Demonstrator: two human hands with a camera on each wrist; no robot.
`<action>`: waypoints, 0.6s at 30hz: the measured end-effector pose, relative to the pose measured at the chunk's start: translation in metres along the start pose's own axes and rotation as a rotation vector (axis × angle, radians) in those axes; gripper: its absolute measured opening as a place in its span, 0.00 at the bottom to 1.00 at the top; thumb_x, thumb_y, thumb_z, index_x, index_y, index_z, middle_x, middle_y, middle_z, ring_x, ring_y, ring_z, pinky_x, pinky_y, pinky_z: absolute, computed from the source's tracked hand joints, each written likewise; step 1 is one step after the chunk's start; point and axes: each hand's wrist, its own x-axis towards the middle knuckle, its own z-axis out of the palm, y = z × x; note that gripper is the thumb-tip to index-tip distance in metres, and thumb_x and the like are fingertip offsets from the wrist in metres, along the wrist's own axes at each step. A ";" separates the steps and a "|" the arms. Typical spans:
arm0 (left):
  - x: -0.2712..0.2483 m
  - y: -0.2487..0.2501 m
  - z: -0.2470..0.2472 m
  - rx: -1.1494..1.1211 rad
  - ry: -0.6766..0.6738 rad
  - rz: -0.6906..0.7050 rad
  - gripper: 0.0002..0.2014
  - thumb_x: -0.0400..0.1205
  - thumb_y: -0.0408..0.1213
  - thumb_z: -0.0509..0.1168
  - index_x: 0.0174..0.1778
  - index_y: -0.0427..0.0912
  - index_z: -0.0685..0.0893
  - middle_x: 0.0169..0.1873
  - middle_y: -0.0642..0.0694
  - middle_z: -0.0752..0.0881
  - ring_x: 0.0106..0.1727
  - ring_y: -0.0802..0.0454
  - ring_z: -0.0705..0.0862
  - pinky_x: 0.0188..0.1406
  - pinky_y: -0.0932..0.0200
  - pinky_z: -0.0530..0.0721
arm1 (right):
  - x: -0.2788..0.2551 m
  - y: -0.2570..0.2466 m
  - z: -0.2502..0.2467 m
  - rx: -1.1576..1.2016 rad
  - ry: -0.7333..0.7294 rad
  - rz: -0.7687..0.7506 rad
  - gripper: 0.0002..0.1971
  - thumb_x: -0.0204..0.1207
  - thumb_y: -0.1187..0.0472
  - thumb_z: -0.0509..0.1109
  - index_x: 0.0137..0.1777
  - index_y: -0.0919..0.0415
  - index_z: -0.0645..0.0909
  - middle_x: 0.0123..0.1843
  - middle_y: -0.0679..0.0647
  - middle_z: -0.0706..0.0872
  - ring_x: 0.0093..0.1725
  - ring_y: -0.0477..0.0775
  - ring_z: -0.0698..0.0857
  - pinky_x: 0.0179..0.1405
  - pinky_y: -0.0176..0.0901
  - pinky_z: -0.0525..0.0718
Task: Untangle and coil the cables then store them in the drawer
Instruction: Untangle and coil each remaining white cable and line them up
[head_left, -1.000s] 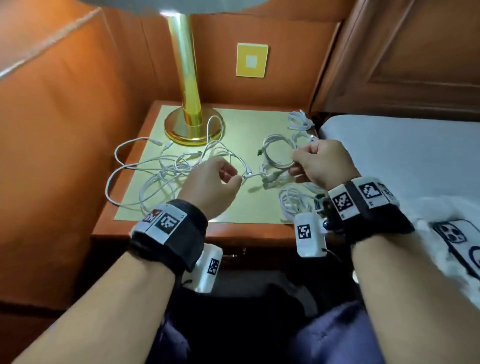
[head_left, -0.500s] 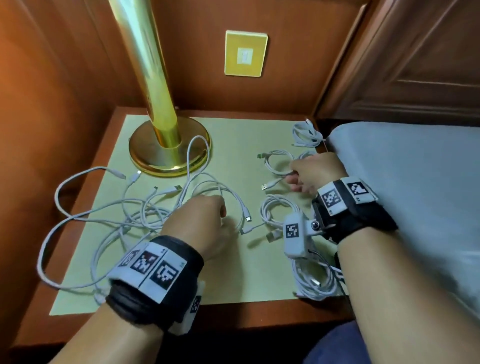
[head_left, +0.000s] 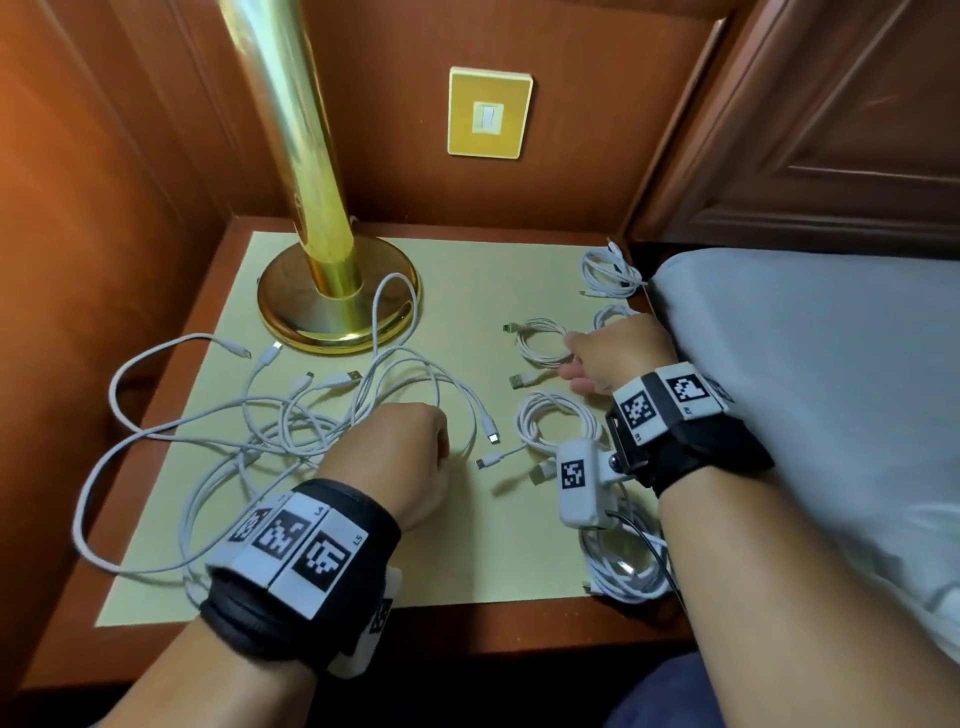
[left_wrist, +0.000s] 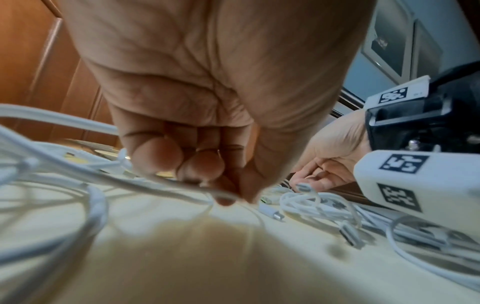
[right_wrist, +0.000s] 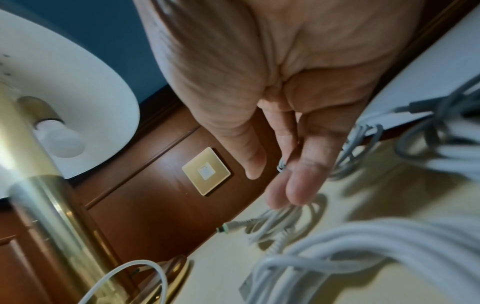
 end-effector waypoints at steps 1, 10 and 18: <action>-0.001 -0.001 -0.001 -0.019 0.027 -0.001 0.05 0.82 0.35 0.65 0.44 0.51 0.81 0.45 0.49 0.85 0.46 0.47 0.84 0.42 0.55 0.83 | -0.006 -0.002 -0.002 -0.019 0.001 -0.021 0.15 0.83 0.63 0.68 0.60 0.77 0.82 0.29 0.58 0.85 0.20 0.44 0.86 0.23 0.35 0.85; -0.023 0.001 -0.015 -0.497 0.590 0.040 0.03 0.86 0.38 0.64 0.48 0.49 0.83 0.38 0.57 0.83 0.34 0.63 0.80 0.31 0.73 0.73 | -0.079 -0.006 0.006 -0.374 -0.127 -0.657 0.19 0.78 0.59 0.67 0.68 0.43 0.79 0.42 0.46 0.88 0.44 0.45 0.87 0.48 0.41 0.84; -0.079 0.025 -0.012 -0.556 0.529 0.328 0.11 0.77 0.37 0.57 0.37 0.37 0.82 0.30 0.47 0.80 0.33 0.53 0.75 0.30 0.55 0.71 | -0.134 0.017 0.010 -0.313 -0.158 -0.888 0.07 0.81 0.58 0.69 0.56 0.48 0.84 0.44 0.44 0.87 0.40 0.39 0.86 0.39 0.38 0.82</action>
